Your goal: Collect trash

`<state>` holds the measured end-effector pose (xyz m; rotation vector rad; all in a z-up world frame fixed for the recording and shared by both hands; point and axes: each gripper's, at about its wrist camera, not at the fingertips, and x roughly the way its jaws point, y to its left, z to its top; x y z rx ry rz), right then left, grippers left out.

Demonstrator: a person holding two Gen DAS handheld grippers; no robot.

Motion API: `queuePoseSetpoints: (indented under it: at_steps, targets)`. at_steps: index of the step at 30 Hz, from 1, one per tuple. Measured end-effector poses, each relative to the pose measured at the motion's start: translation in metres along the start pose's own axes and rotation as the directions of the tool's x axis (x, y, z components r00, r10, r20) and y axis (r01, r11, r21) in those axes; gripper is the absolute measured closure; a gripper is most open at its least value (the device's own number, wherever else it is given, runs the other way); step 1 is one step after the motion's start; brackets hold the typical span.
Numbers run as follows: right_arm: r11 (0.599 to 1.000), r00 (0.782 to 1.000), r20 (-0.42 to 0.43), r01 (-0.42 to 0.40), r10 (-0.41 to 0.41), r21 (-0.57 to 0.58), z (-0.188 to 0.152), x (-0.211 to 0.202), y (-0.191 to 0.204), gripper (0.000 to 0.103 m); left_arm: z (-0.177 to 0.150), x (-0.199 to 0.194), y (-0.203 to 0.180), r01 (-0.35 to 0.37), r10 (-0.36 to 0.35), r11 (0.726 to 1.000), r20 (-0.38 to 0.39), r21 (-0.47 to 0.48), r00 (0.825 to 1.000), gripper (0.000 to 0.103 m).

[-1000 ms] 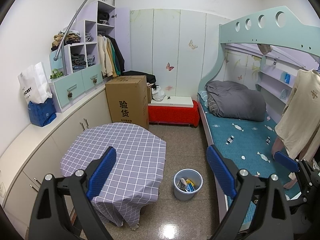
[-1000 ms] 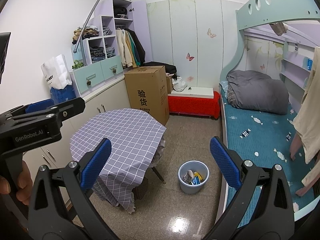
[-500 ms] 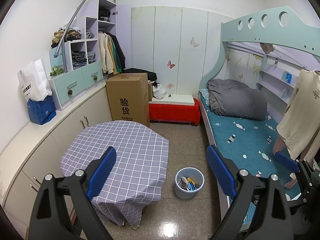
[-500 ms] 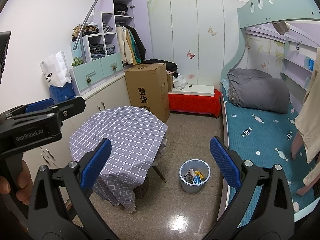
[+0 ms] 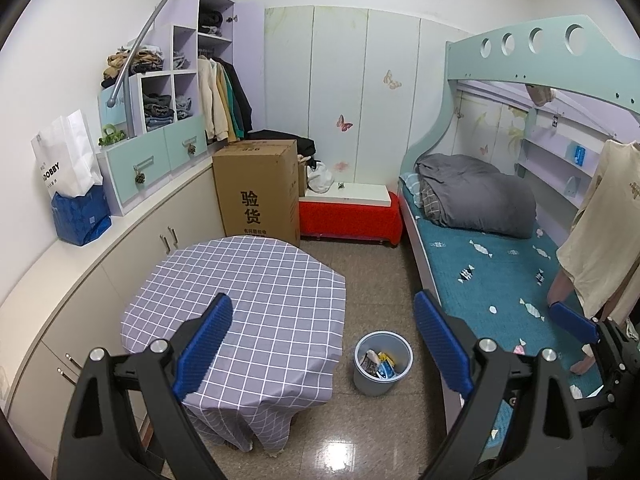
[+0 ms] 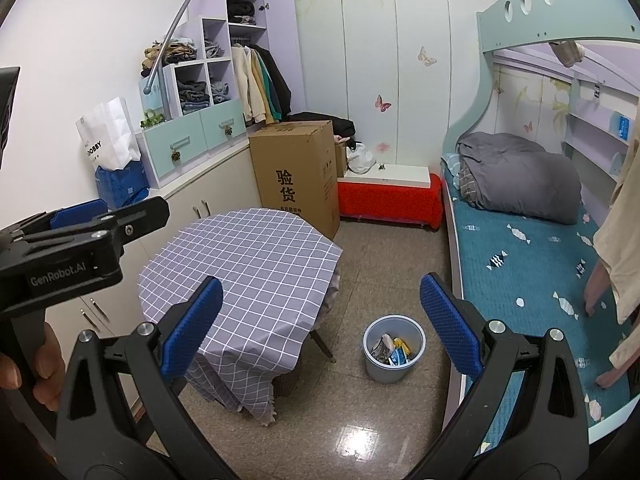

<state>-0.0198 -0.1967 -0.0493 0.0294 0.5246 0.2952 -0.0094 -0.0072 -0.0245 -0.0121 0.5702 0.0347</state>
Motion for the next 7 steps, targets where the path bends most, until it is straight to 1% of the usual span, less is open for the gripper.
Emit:
queuePoseSetpoints:
  at_steps: [7]
  targets:
    - [1.000, 0.999, -0.036, -0.007, 0.007, -0.003, -0.001, 0.021, 0.011, 0.006, -0.004, 0.021, 0.022, -0.008, 0.006, 1.000, -0.061, -0.030, 0.998, 0.013]
